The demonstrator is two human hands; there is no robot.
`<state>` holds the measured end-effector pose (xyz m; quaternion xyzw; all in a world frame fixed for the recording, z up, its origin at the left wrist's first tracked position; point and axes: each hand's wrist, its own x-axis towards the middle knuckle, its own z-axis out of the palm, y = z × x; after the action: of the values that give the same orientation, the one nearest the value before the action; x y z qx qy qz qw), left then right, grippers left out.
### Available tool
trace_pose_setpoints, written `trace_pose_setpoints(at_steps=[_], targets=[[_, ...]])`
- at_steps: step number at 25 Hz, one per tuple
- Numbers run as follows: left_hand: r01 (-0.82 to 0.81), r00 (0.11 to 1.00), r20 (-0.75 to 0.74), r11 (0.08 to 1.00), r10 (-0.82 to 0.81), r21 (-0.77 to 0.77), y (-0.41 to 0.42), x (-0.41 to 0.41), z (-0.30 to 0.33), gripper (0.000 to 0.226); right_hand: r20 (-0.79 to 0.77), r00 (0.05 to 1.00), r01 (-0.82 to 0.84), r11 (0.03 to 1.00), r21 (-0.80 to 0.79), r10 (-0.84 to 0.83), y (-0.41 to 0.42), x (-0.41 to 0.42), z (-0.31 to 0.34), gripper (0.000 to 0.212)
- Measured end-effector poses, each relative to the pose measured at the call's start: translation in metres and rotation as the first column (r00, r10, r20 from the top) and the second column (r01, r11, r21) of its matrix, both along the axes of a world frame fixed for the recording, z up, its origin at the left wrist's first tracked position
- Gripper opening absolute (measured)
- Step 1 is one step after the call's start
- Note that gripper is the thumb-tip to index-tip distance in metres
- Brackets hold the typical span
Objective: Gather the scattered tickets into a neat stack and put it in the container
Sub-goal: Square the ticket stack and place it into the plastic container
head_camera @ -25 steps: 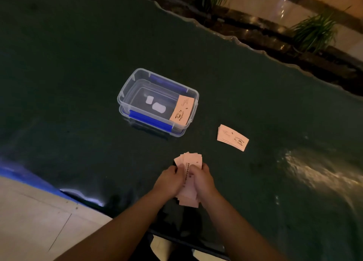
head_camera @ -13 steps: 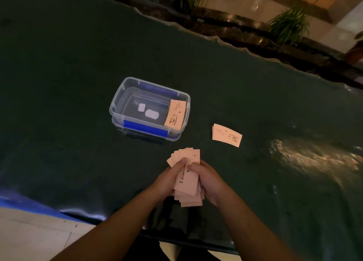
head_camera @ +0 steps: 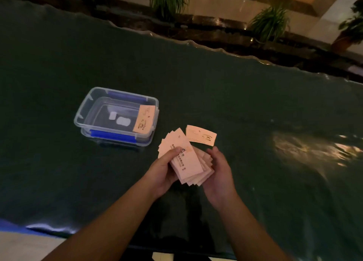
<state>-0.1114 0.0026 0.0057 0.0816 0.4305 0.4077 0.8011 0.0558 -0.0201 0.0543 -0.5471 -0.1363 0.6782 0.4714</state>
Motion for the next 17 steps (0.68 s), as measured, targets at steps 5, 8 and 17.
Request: trace_pose_setpoints(at_steps=[5,8,17], targets=[[-0.085,0.996,-0.018,0.995,0.086,0.054,0.010,0.051,0.004,0.057,0.189,0.981,0.044,0.998,0.052,-0.053,0.002,0.027,-0.022,0.091],[-0.046,0.993,-0.107,0.998,0.050,0.038,0.026,0.059,0.003,0.071,0.202,0.979,0.003,1.000,0.021,-0.007,0.028,0.054,-0.026,0.080],[0.171,0.839,-0.510,0.982,-0.190,-0.086,0.119,0.053,-0.008,0.062,0.329,0.908,-0.230,0.965,-0.129,0.261,0.133,0.084,-0.041,0.076]])
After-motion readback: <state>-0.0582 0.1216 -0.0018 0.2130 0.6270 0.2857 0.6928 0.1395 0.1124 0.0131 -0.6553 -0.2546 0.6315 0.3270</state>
